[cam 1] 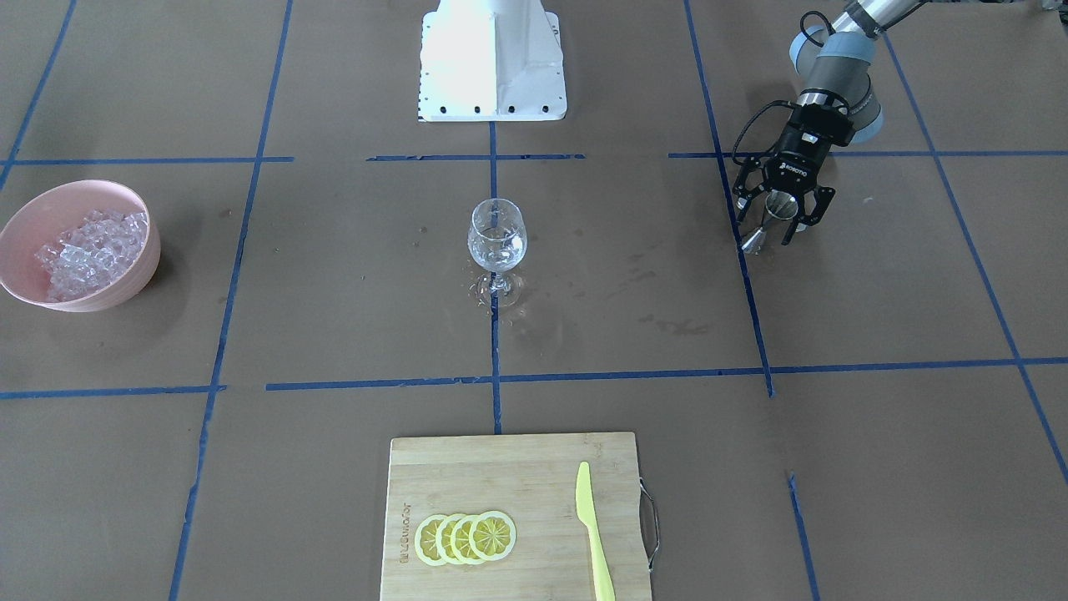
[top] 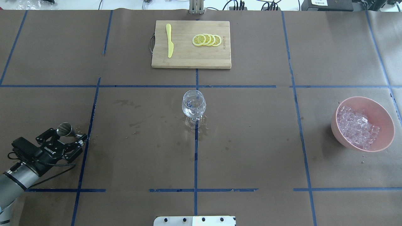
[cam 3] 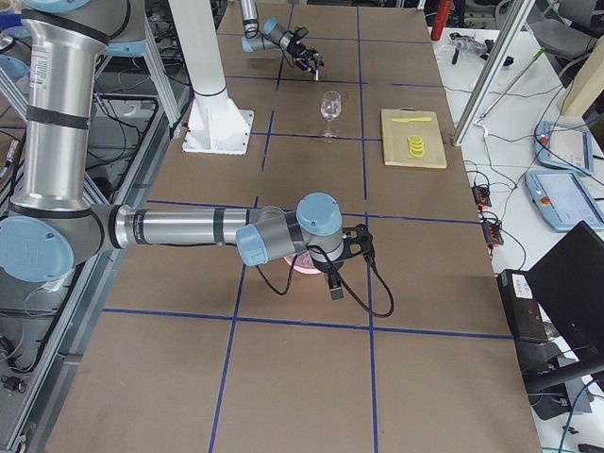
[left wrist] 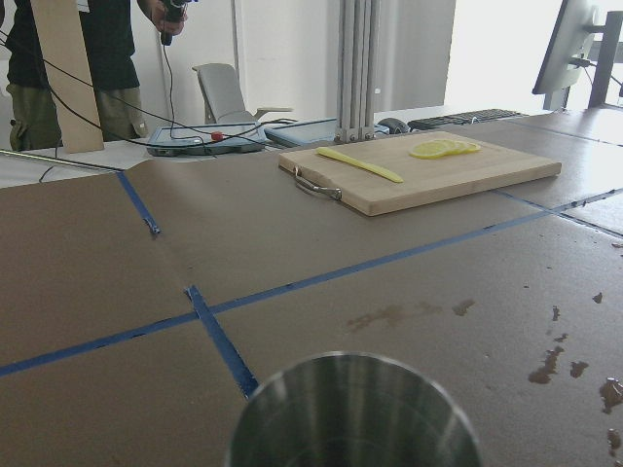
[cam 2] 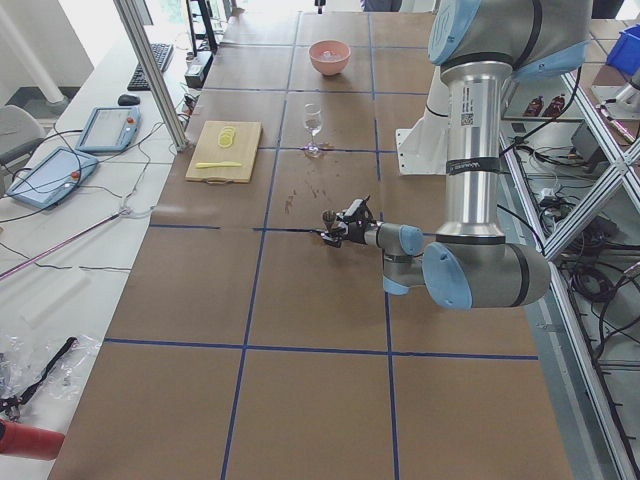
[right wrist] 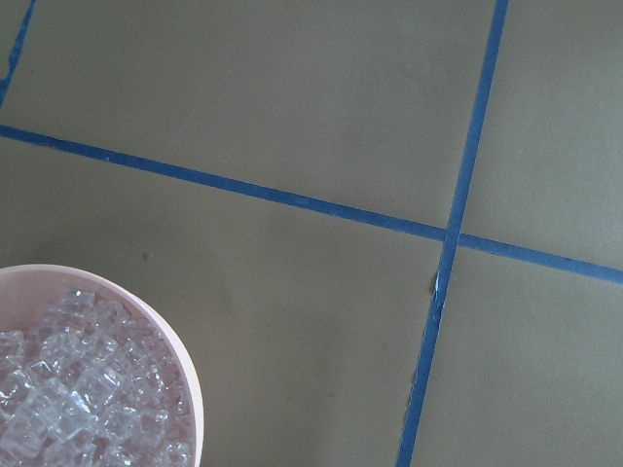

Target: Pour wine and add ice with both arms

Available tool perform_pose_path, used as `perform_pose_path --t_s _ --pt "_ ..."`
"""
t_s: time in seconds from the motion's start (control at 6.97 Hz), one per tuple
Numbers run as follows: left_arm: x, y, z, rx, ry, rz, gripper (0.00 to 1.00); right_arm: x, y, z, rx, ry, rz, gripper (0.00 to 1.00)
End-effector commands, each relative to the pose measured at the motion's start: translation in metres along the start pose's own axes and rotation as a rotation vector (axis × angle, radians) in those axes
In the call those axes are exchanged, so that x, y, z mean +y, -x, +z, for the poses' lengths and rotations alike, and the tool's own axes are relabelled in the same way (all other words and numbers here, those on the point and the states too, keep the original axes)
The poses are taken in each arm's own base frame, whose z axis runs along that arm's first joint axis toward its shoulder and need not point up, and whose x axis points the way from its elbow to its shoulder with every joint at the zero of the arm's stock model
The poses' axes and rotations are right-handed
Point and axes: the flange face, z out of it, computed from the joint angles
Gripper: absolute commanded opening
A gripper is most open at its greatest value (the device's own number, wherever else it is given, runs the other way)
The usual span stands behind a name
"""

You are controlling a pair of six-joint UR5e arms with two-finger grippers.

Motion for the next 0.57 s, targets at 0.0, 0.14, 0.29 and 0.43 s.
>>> perform_pose_path --t_s 0.0,0.14,0.29,0.43 --pt "-0.0020 0.0001 -0.0005 0.001 -0.004 -0.002 0.88 0.0003 0.0005 0.0000 0.000 0.000 -0.001 1.00" --pt "-0.0028 -0.0001 -0.0010 0.003 -0.004 -0.002 0.89 -0.0005 0.0009 -0.0003 0.000 -0.001 -0.002 1.00" --pt "-0.0040 -0.0009 -0.0010 0.005 -0.007 -0.005 0.99 -0.0004 0.0005 -0.0008 0.000 -0.002 -0.001 1.00" --pt "-0.0116 -0.0040 -0.0029 0.011 -0.018 -0.016 0.99 -0.0005 0.0009 -0.0003 0.000 -0.001 -0.001 1.00"
